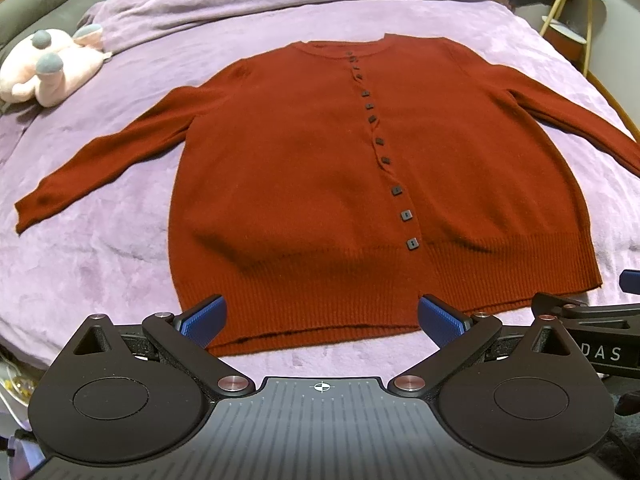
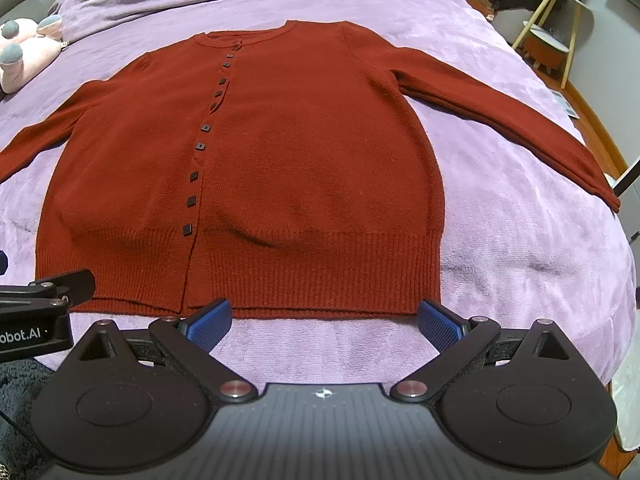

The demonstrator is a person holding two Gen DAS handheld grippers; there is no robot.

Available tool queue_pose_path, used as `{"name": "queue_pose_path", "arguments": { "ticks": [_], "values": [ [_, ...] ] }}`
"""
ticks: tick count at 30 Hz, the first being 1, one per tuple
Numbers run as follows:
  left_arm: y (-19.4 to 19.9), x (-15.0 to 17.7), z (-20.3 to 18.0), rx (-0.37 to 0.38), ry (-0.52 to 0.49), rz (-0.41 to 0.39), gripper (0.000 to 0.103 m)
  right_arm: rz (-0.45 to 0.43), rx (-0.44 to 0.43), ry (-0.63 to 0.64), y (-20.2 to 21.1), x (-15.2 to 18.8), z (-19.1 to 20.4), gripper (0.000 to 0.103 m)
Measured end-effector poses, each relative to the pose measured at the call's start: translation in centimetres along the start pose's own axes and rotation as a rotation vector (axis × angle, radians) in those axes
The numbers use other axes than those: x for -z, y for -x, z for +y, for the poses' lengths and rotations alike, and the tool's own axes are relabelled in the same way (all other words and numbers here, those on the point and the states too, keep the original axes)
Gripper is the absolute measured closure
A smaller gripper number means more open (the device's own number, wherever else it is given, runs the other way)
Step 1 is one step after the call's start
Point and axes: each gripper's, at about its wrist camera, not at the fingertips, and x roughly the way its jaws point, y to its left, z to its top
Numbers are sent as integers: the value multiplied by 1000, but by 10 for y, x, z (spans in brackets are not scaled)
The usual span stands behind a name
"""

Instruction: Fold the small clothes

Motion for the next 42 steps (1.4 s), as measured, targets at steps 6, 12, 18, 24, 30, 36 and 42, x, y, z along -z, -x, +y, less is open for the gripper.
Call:
{"name": "queue_pose_path", "arguments": {
  "ticks": [6,12,18,24,30,36,42],
  "values": [
    [0,0,0,1,2,3,0,2,1,-3,-1,0,0,4],
    [-1,0,1,3,9,8,0,1,2,-4,-1,0,0,4],
    [-1,0,1,4,12,11,0,0,4,-11,0,1,-1,4],
    [-2,1,2,8,20,19,0,1,4,-13,0,1,-1,4],
    [-2,0,4,12,29,25,0,1,5,-15,0,2,-1,4],
    [-3,0,4,12,32,27,0,3,2,-17,-1,2,-2,4],
    [-4,0,4,11,35,30,0,1,-1,-22,-1,2,-3,4]
  ]
}}
